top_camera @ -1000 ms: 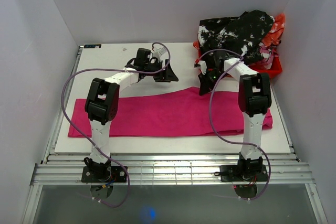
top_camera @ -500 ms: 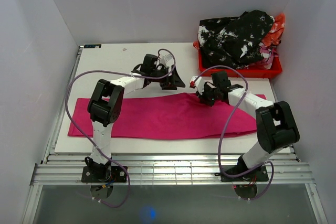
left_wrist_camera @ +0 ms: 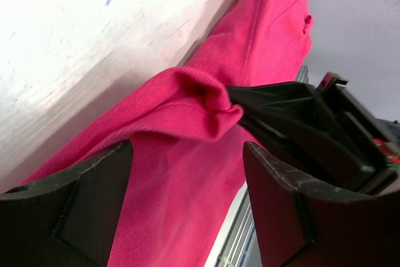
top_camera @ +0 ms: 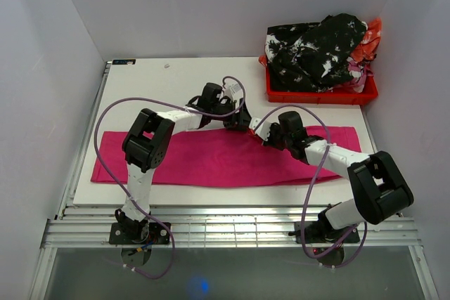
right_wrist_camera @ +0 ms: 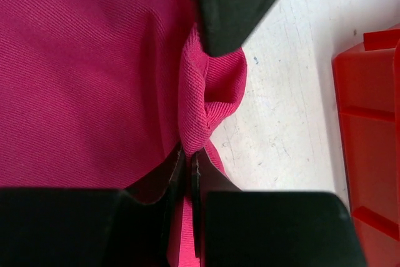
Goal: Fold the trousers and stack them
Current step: Fold the trousers
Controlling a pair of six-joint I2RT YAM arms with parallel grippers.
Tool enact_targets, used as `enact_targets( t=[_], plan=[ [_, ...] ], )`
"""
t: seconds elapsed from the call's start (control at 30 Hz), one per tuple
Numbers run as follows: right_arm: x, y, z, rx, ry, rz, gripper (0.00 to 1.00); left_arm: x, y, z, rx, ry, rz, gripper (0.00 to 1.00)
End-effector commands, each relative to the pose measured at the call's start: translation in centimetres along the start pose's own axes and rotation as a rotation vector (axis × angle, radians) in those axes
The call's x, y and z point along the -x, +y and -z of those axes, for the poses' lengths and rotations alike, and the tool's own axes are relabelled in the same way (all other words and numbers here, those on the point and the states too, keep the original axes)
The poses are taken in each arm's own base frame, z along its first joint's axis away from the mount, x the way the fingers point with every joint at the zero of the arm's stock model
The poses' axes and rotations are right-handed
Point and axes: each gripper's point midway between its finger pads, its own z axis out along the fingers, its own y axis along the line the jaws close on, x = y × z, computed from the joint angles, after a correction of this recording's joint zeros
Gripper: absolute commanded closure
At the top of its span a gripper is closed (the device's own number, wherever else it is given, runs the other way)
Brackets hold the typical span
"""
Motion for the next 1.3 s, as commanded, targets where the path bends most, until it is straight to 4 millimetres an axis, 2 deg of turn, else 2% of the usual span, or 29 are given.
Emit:
enact_targets(
  t=[0.0,0.13,0.23,0.3,0.47,0.63,0.73,0.77,0.8,0.87,0.9,0.93,0.97,1.0,1.03,1.13,1.23,1.27],
  plan=[
    [1.1,-1.6,0.6,-0.077,-0.029,0.042,0.92,3.6,-5.0,1.3,-0.093,-0.091,-0.136,0.19],
    [1.0,-1.2,0.8,-0.077,-0.031,0.05,0.92,4.4,-6.6,1.6,-0.105,-0.118,-0.208,0.21],
    [1.0,-0.9,1.0,-0.077,-0.03,0.049,0.92,4.0,-7.1,0.6,-0.11,-0.099,-0.211,0.22],
    [1.0,-0.9,1.1,-0.08,-0.03,0.052,0.92,3.2,-7.2,-0.3,-0.111,-0.081,-0.21,0.22],
    [1.0,-0.6,1.2,-0.07,-0.023,0.056,0.91,2.4,-7.6,-1.1,-0.119,-0.075,-0.213,0.21],
    [1.0,-0.6,1.1,-0.07,-0.016,0.044,0.89,0.1,-7.6,-2.3,-0.13,-0.014,-0.184,0.21],
    [1.1,-0.9,1.2,-0.077,-0.013,0.032,0.68,-2.0,-6.7,-2.9,-0.127,0.041,-0.095,0.21],
    [1.2,-1.0,1.2,-0.079,-0.008,0.029,0.5,-2.2,-6.8,-3.0,-0.135,0.044,-0.043,0.21],
    [0.6,-0.8,1.4,-0.075,0.021,0.025,0.39,-3.0,-6.1,-3.1,-0.13,0.056,-0.007,0.21],
    [-0.2,-0.8,1.9,-0.086,0.056,0.023,0.27,-2.8,-6.4,-3.1,-0.155,0.035,0.002,0.21],
    [-1.1,-0.6,2.3,-0.092,0.093,0.029,0.26,-2.9,-6.4,-3.1,-0.159,0.033,0.021,0.21],
    [-1.2,-0.9,3.2,-0.12,0.09,0.042,0.26,-3.1,-6.1,-3.2,-0.157,0.033,0.037,0.21],
    [-2.7,0.2,3.6,-0.113,0.122,0.069,0.25,-3.0,-6.2,-3.4,-0.169,0.027,0.035,0.21],
    [-3.2,0.2,4.2,-0.124,0.129,0.075,0.26,-3.0,-6.1,-3.5,-0.168,0.026,0.043,0.21],
    [-2.9,-0.2,5.4,-0.162,0.108,0.079,0.26,-2.7,-6.1,-3.6,-0.172,0.021,0.044,0.21],
    [-4.5,1.0,7.2,-0.145,0.142,0.062,0.28,-2.3,-5.9,-4.0,-0.171,0.009,0.041,0.21],
    [-6.5,2.6,8.5,-0.109,0.205,0.007,0.4,-1.8,-5.7,-4.3,-0.168,-0.01,0.045,0.2],
    [-7.0,2.8,8.8,-0.106,0.222,-0.016,0.51,-1.7,-5.8,-4.4,-0.17,-0.013,0.048,0.2]
  ],
)
